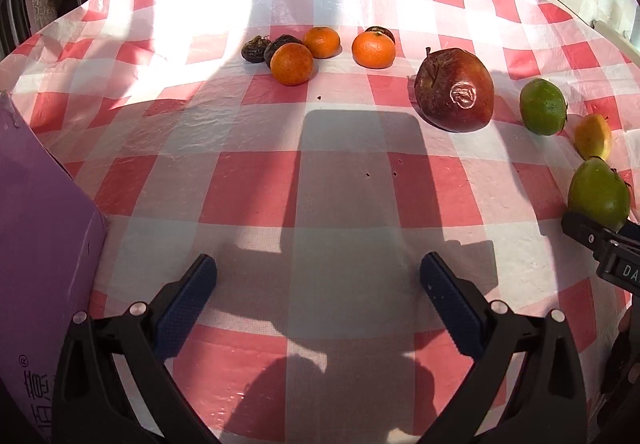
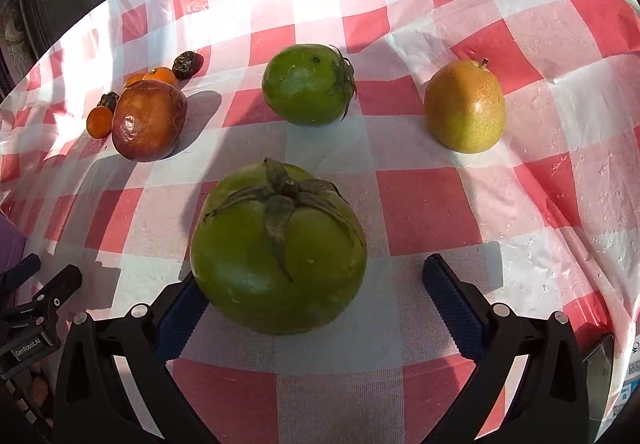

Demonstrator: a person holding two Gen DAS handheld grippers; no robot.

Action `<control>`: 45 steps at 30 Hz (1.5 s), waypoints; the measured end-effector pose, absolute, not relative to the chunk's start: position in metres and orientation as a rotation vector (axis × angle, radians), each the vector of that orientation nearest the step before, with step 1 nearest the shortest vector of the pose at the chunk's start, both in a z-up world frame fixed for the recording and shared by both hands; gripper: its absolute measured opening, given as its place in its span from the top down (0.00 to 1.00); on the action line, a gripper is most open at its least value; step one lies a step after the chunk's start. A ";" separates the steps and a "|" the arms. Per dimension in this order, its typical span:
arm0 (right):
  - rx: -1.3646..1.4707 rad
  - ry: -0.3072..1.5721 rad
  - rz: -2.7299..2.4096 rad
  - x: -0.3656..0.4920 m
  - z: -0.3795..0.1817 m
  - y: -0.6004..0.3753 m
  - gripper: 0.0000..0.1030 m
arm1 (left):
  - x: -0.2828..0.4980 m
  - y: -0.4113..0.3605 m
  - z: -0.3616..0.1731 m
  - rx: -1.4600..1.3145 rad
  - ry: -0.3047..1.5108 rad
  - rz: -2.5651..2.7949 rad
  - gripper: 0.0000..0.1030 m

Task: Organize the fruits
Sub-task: 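Grasp the brown apple with the left tool while the right tool grasps the large green pomelo, then carry the apple and pomelo into the white box and open both tools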

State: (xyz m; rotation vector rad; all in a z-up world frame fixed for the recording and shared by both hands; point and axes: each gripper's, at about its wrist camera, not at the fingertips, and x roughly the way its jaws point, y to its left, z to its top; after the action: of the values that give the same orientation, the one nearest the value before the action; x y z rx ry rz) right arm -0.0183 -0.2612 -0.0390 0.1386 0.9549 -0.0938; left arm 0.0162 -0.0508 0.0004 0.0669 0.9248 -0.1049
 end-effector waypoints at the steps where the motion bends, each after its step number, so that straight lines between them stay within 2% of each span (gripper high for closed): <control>1: 0.124 0.963 -0.093 -0.016 -0.040 -0.260 0.07 | 0.024 -0.058 0.001 0.072 0.926 -0.117 0.01; 4: 0.090 0.949 -0.081 -0.016 -0.039 -0.253 0.15 | 0.050 -0.084 0.002 0.073 0.923 -0.179 0.01; 6: 0.074 0.938 -0.071 -0.018 -0.039 -0.251 0.24 | 0.067 -0.105 0.003 0.096 0.913 -0.222 0.01; 8: 0.060 0.926 -0.068 -0.019 -0.037 -0.248 0.28 | 0.084 -0.122 0.006 0.108 0.881 -0.230 0.01; 11: 0.070 0.925 -0.056 -0.019 -0.038 -0.250 0.29 | 0.114 -0.139 0.007 0.098 0.883 -0.228 0.02; 13: 0.069 0.916 -0.044 -0.020 -0.037 -0.249 0.32 | 0.125 -0.149 0.004 0.127 0.903 -0.239 0.22; 15: 0.054 0.899 -0.022 -0.021 -0.035 -0.245 0.41 | 0.118 -0.158 0.005 0.175 0.882 -0.262 0.40; 23: 0.061 0.894 -0.026 -0.027 -0.034 -0.243 0.41 | 0.054 -0.122 0.006 0.090 0.877 -0.276 0.41; 32: 0.257 0.895 0.131 -0.114 -0.030 -0.231 0.41 | -0.069 -0.056 0.013 0.004 0.858 -0.308 0.41; 38: 0.247 0.828 0.209 -0.143 0.006 -0.211 0.41 | -0.133 -0.016 0.066 -0.030 0.708 -0.312 0.41; 45: 0.104 0.712 0.397 -0.153 0.092 -0.127 0.41 | -0.186 0.063 0.151 -0.047 0.552 -0.217 0.41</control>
State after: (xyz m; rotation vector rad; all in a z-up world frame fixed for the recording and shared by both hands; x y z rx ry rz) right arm -0.1532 -0.1271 0.0917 0.1038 0.7115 0.3966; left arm -0.1858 0.0630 0.1512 -0.0471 0.5521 -0.2174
